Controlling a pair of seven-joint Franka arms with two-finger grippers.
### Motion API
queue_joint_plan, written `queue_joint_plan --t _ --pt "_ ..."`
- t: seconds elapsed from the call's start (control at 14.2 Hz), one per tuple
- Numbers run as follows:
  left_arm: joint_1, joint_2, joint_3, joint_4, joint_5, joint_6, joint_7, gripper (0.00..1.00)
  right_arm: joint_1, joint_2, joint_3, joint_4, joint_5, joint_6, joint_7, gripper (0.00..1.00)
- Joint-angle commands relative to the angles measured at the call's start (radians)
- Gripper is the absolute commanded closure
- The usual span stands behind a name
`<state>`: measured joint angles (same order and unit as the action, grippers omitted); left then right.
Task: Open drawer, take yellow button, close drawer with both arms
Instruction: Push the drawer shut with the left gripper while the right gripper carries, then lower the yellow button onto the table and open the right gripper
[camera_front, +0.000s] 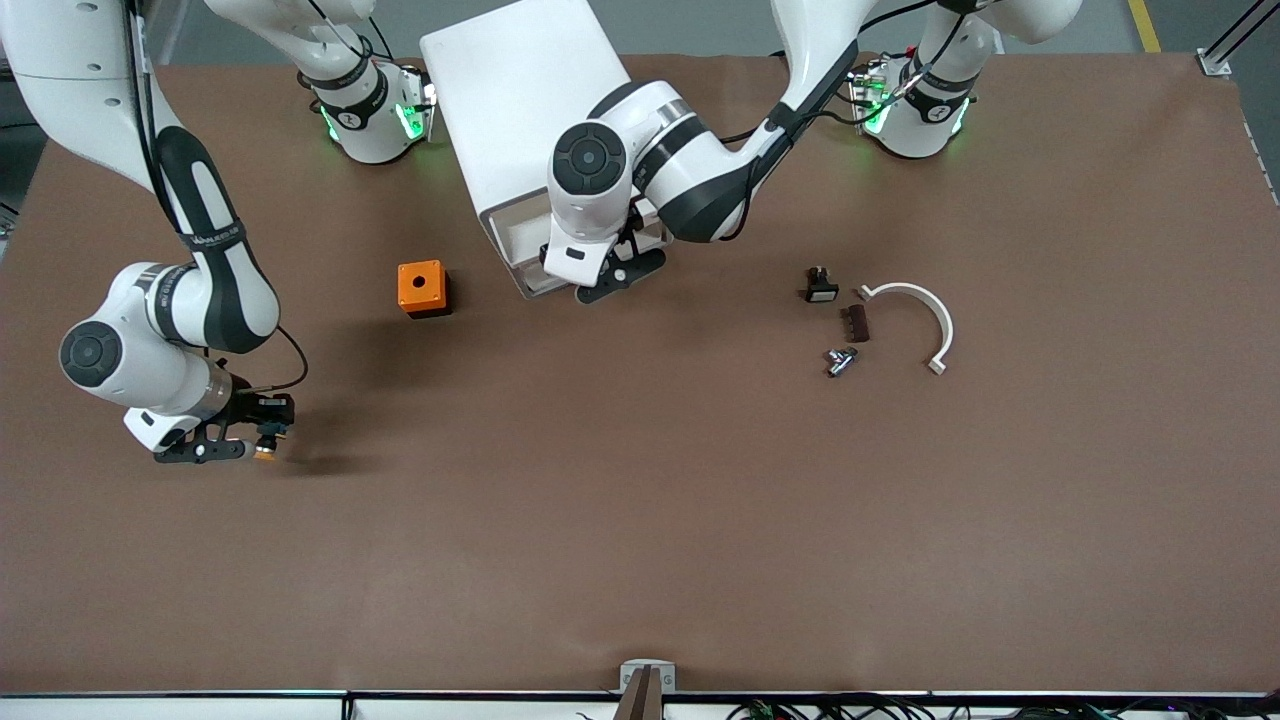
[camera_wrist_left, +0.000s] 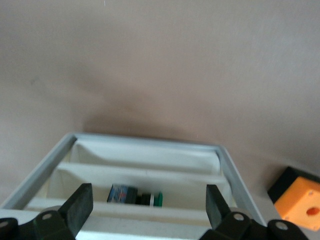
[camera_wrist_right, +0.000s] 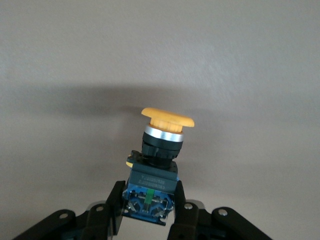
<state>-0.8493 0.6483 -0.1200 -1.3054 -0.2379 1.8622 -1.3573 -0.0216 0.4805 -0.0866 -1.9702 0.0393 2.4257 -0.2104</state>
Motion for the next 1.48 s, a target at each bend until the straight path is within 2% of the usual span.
queue_joint_plan --t 0.0,0.28,0.42,0.56,0.63,0.7,0.77,0.84,0.91,1.05,1.41 --pt "-0.014 -0.004 -0.004 -0.008 -0.076 -0.005 -0.022 0.01 0.006 0.039 0.004 -0.003 -0.009 0.099 -0.014 1.0" --pt "-0.011 -0.001 -0.004 -0.031 -0.184 -0.005 -0.02 0.01 -0.003 0.096 0.004 0.043 0.008 0.102 0.003 1.0" --pt "-0.005 -0.001 -0.004 -0.046 -0.221 -0.005 -0.02 0.01 0.009 0.108 0.004 0.056 0.007 0.093 0.113 1.0" --pt "0.001 -0.002 -0.004 -0.058 -0.245 -0.005 -0.017 0.01 0.022 0.116 0.005 0.063 -0.007 0.092 0.137 0.97" --pt "0.003 -0.002 -0.004 -0.058 -0.25 -0.003 -0.016 0.01 0.02 0.121 0.004 0.073 -0.009 0.092 0.114 0.88" --pt "0.004 -0.002 -0.004 -0.058 -0.25 -0.003 -0.011 0.01 0.017 0.125 0.004 0.079 -0.009 0.093 0.074 0.86" --pt "0.004 -0.002 -0.004 -0.058 -0.255 0.005 -0.008 0.01 0.014 0.127 0.004 0.088 -0.009 0.093 0.036 0.71" --pt "0.006 -0.001 -0.001 -0.058 -0.282 0.009 -0.006 0.01 0.009 0.127 0.004 0.1 -0.009 0.092 0.013 0.16" --pt "0.013 0.001 -0.001 -0.058 -0.299 0.009 -0.006 0.01 0.005 0.125 0.004 0.102 -0.009 0.092 -0.01 0.0" --pt "0.018 -0.001 -0.001 -0.058 -0.319 0.011 -0.006 0.01 0.009 0.119 0.004 0.102 -0.009 0.087 -0.014 0.0" --pt "0.045 -0.007 0.005 -0.057 -0.316 0.011 -0.003 0.01 0.017 -0.012 0.001 0.096 -0.01 -0.141 -0.006 0.0"
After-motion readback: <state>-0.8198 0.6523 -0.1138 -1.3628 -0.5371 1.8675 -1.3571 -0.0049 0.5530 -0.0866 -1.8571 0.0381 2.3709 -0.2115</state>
